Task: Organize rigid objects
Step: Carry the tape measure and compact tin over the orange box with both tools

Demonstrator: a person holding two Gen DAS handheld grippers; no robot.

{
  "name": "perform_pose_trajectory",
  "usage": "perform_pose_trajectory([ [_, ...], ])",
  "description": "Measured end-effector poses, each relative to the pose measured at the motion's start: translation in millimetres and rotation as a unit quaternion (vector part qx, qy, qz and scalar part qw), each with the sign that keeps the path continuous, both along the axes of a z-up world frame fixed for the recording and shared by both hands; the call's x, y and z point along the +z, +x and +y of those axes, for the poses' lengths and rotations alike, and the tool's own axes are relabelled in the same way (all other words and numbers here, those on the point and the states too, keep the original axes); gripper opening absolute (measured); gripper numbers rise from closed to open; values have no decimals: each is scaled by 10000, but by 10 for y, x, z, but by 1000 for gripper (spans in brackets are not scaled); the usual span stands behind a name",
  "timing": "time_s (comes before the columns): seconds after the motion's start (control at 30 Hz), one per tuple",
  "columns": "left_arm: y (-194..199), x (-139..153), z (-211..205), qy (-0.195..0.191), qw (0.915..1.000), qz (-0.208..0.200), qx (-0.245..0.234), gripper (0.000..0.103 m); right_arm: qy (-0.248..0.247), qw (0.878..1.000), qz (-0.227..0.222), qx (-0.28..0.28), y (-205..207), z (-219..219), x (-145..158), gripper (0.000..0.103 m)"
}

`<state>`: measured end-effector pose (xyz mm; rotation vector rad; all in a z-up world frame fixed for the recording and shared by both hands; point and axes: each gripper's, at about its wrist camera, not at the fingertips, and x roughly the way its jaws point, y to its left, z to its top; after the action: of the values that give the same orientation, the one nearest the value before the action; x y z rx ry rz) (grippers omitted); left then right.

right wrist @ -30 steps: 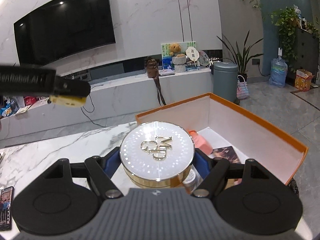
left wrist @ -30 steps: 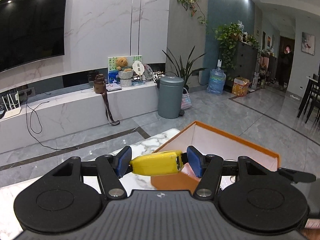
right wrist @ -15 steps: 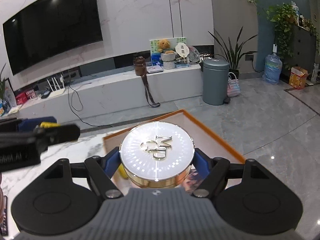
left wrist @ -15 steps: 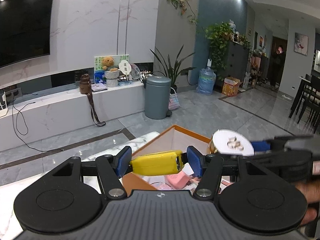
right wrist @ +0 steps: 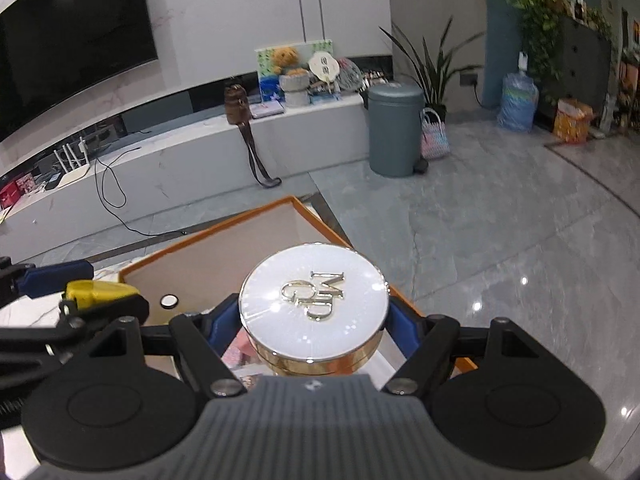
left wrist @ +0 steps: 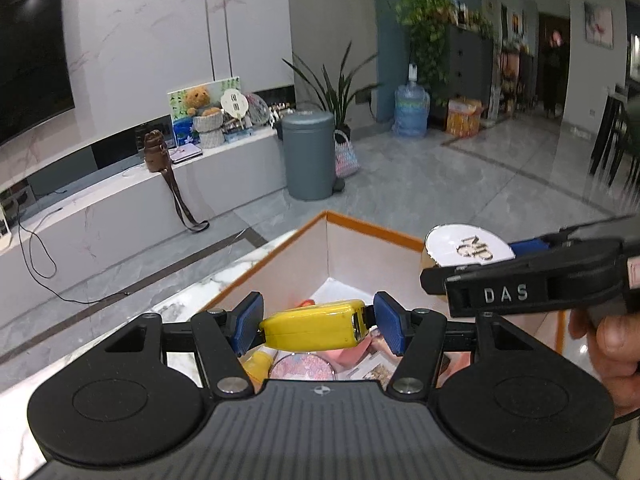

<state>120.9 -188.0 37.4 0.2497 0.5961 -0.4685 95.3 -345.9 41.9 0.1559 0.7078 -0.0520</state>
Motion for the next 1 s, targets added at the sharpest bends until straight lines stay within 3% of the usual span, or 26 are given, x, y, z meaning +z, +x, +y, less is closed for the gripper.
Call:
perform_pose_trajectory([
  [0.3, 113, -275, -153, 379, 9988, 318, 69, 70, 219, 9982, 554, 4, 254, -79, -292, 75],
  [0.53, 211, -365, -225, 694, 9969, 337, 154, 70, 313, 9965, 780, -22, 410, -68, -430, 75],
  [1.0, 302, -538, -242, 852, 9944, 547, 294, 70, 477, 9924, 1128, -129, 645, -34, -627, 75],
])
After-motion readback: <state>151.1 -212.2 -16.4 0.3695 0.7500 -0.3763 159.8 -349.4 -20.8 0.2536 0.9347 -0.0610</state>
